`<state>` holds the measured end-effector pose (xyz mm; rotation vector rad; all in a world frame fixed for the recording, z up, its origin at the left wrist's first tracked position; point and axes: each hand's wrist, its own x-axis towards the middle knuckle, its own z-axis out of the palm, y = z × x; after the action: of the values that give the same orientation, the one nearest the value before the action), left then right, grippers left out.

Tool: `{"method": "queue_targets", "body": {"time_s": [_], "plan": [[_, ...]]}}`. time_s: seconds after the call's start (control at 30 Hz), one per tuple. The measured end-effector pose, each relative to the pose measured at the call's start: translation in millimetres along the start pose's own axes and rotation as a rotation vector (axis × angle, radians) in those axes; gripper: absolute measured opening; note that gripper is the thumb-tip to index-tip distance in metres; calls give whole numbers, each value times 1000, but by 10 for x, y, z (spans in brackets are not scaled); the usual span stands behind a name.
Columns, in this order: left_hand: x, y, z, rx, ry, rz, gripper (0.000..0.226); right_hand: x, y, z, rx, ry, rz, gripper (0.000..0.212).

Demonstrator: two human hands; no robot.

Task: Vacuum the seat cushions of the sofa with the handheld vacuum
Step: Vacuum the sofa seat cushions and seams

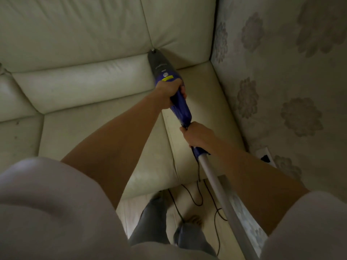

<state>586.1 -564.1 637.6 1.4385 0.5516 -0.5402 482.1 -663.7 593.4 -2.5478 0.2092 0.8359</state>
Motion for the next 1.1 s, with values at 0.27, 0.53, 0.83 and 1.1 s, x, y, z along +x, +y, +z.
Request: {"method": "queue_targets", "body": {"time_s": [0.27, 0.53, 0.83, 1.1], "plan": [[280, -274, 140, -38, 100, -44, 24, 256, 216, 221, 21, -43, 64, 40], [256, -512, 190, -109, 81, -124, 14, 137, 447, 322, 5, -25, 75, 43], [490, -506, 263, -29, 81, -119, 12, 396, 392, 352, 79, -133, 131, 40], [439, -540, 534, 184, 19, -40, 11, 146, 410, 434, 420, -186, 166, 42]]}}
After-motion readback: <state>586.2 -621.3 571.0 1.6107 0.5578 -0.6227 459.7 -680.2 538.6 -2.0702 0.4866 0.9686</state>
